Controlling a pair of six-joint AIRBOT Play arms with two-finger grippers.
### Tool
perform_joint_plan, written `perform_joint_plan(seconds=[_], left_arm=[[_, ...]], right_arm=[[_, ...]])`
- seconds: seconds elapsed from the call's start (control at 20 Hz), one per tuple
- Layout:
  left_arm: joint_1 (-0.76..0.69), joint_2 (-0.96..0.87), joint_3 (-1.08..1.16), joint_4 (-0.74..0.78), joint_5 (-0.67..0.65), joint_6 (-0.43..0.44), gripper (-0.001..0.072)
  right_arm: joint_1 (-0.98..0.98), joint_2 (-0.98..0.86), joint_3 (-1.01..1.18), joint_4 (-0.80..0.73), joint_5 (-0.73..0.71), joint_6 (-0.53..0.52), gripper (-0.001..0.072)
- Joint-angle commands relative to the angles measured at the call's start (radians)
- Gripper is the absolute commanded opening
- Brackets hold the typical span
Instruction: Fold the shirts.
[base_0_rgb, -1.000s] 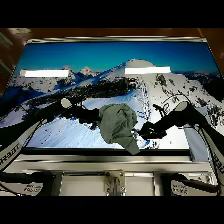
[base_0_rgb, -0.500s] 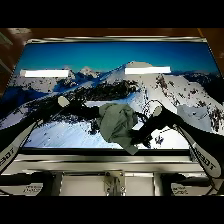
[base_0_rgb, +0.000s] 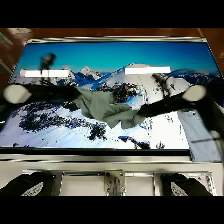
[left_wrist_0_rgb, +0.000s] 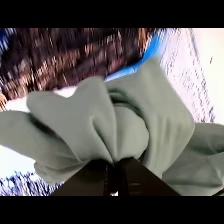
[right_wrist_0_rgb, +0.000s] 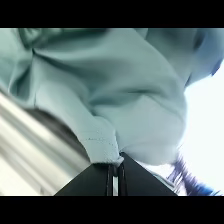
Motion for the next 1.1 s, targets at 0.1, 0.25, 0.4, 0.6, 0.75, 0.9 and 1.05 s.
perform_joint_plan(seconds=[0.1, 0.25, 0.4, 0.6, 0.75, 0.9, 1.05], left_arm=[[0.069, 0.315, 0.283, 0.103, -0.037, -0.028, 0.0044], [0.099, 0.422, 0.359, 0.102, -0.037, -0.076, 0.0044], [0.099, 0.491, 0.360, 0.119, -0.151, -0.075, 0.0044], [0.099, 0.500, 0.314, 0.254, -0.529, -0.076, 0.0044], [0.099, 0.517, 0.134, 0.257, -0.601, -0.076, 0.0044], [0.099, 0.539, -0.143, 0.227, -0.572, -0.146, 0.0044], [0.099, 0.539, -0.431, 0.019, -0.394, -0.170, 0.0045]], right_arm=[[-0.143, 0.386, 0.303, -0.135, -0.224, 0.025, 0.0060], [-0.157, 0.490, 0.392, -0.192, -0.299, 0.093, 0.0060], [-0.157, 0.540, 0.423, -0.218, -0.295, 0.106, 0.0060], [-0.157, 0.541, 0.423, -0.348, -0.308, 0.155, 0.0060], [-0.157, 0.484, 0.423, -0.378, -0.394, 0.166, 0.0059], [-0.156, 0.368, 0.423, -0.348, -0.455, 0.166, 0.0060], [-0.154, 0.183, 0.423, -0.260, -0.450, 0.165, 0.0061]])
